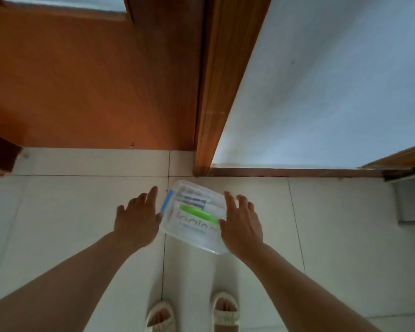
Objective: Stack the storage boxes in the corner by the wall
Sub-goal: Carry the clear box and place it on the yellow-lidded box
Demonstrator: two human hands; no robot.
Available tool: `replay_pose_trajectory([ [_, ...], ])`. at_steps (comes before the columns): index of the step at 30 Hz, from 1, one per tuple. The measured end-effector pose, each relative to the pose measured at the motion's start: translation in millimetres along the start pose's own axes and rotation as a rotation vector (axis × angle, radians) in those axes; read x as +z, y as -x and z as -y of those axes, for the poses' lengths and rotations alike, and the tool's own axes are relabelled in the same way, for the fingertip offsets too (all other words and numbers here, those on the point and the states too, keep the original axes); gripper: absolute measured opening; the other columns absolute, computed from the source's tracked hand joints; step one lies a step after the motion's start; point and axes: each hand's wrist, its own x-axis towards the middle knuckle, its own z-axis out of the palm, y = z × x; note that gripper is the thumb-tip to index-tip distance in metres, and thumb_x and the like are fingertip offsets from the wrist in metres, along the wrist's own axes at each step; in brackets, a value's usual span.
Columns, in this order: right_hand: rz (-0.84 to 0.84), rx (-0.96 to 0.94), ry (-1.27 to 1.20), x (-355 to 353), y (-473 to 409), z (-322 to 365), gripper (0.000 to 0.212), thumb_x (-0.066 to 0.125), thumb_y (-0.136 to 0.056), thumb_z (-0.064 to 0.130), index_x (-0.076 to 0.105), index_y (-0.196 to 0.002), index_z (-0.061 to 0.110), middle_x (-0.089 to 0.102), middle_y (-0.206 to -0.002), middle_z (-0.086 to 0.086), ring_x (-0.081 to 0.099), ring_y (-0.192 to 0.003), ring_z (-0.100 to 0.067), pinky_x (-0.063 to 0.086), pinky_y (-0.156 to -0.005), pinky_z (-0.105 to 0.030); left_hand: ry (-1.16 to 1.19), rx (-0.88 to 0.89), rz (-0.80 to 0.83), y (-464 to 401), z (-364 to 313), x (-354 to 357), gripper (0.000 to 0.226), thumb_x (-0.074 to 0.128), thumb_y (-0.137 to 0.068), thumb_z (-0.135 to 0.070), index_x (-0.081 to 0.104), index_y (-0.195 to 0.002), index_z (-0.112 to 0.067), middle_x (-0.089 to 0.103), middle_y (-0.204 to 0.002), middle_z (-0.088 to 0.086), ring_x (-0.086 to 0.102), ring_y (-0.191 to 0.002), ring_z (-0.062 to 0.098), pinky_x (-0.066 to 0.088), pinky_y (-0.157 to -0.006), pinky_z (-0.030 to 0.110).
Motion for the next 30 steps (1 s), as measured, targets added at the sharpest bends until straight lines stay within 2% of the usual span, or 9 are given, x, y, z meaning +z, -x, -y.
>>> replay_pose_trajectory([
  [9,0.007,0.155,0.005,146,-69,-69,0.071,0.055,-0.091,0.026,0.014,-0.149,0.02,0.027,-0.147,-0.014,0.04,-0.126,-0.029,0.043,-0.1,-0.038,-0.029,0.022,0.067,-107,0,132,0.066,0.041,-0.096,-0.037,0.007,-0.151,-0.022,0.038,-0.147,0.005,0.041,-0.132,0.027,0.032,-0.106,0.048],
  [18,-0.005,0.39,-0.106,203,-104,-91,0.073,0.053,-0.092,0.031,0.008,-0.149,0.023,0.016,-0.15,-0.018,0.038,-0.128,-0.034,0.042,-0.101,-0.042,-0.02,0.011,0.018,-165,-4,181,0.061,0.04,-0.098,-0.029,0.011,-0.149,-0.01,0.047,-0.138,0.013,0.05,-0.121,0.031,0.038,-0.099,0.047],
  [23,-0.049,0.483,-0.332,226,-115,-95,0.057,0.031,-0.097,0.03,0.007,-0.148,0.031,0.043,-0.125,-0.016,0.053,-0.101,-0.032,0.043,-0.074,-0.038,0.155,-0.047,-0.024,-181,-7,199,0.06,0.044,-0.097,-0.016,0.013,-0.148,-0.007,0.051,-0.127,0.02,0.058,-0.107,0.035,0.047,-0.086,0.045],
  [24,-0.041,0.486,-0.387,225,-115,-92,0.055,0.025,-0.096,0.046,0.011,-0.147,0.03,0.048,-0.116,-0.011,0.057,-0.093,-0.027,0.046,-0.075,-0.037,0.172,-0.058,-0.028,-182,-7,202,0.063,0.046,-0.096,-0.014,0.012,-0.148,-0.008,0.052,-0.125,0.021,0.058,-0.105,0.035,0.048,-0.085,0.045],
  [25,-0.04,0.49,-0.489,220,-113,-87,0.076,0.008,-0.085,0.073,0.014,-0.146,0.028,0.05,-0.113,-0.006,0.06,-0.089,-0.024,0.052,-0.08,-0.04,0.184,-0.069,-0.03,-182,-8,203,0.065,0.049,-0.094,-0.011,0.012,-0.148,-0.008,0.052,-0.123,0.021,0.059,-0.104,0.035,0.049,-0.084,0.045],
  [26,-0.042,0.517,-0.578,216,-113,-86,0.116,-0.009,-0.055,0.094,0.016,-0.145,0.027,0.05,-0.117,-0.007,0.061,-0.093,-0.024,0.053,-0.085,-0.044,0.188,-0.078,-0.033,-182,-9,204,0.067,0.051,-0.093,-0.008,0.013,-0.148,-0.008,0.053,-0.121,0.022,0.059,-0.102,0.035,0.049,-0.083,0.045],
  [27,-0.02,0.529,-0.646,215,-114,-85,0.144,-0.019,-0.026,0.099,0.016,-0.146,0.026,0.047,-0.125,-0.01,0.061,-0.1,-0.028,0.052,-0.09,-0.047,0.184,-0.087,-0.037,-183,-10,204,0.067,0.052,-0.092,-0.006,0.015,-0.147,-0.007,0.054,-0.119,0.022,0.06,-0.101,0.035,0.05,-0.083,0.045],
  [28,-0.029,0.517,-0.668,216,-115,-85,0.156,-0.02,-0.012,0.098,0.015,-0.146,0.026,0.042,-0.131,-0.013,0.059,-0.107,-0.031,0.051,-0.093,-0.049,0.176,-0.096,-0.039,-184,-11,204,0.066,0.052,-0.091,-0.004,0.017,-0.146,-0.006,0.054,-0.117,0.022,0.06,-0.1,0.035,0.051,-0.083,0.045],
  [30,-0.014,0.465,-0.603,215,-115,-84,0.147,-0.014,-0.02,0.098,0.008,-0.148,0.031,0.036,-0.134,-0.015,0.056,-0.11,-0.03,0.051,-0.094,-0.049,0.155,-0.112,-0.035,-184,-14,202,0.063,0.053,-0.089,-0.002,0.02,-0.143,-0.004,0.057,-0.113,0.022,0.062,-0.097,0.035,0.051,-0.08,0.042],
])
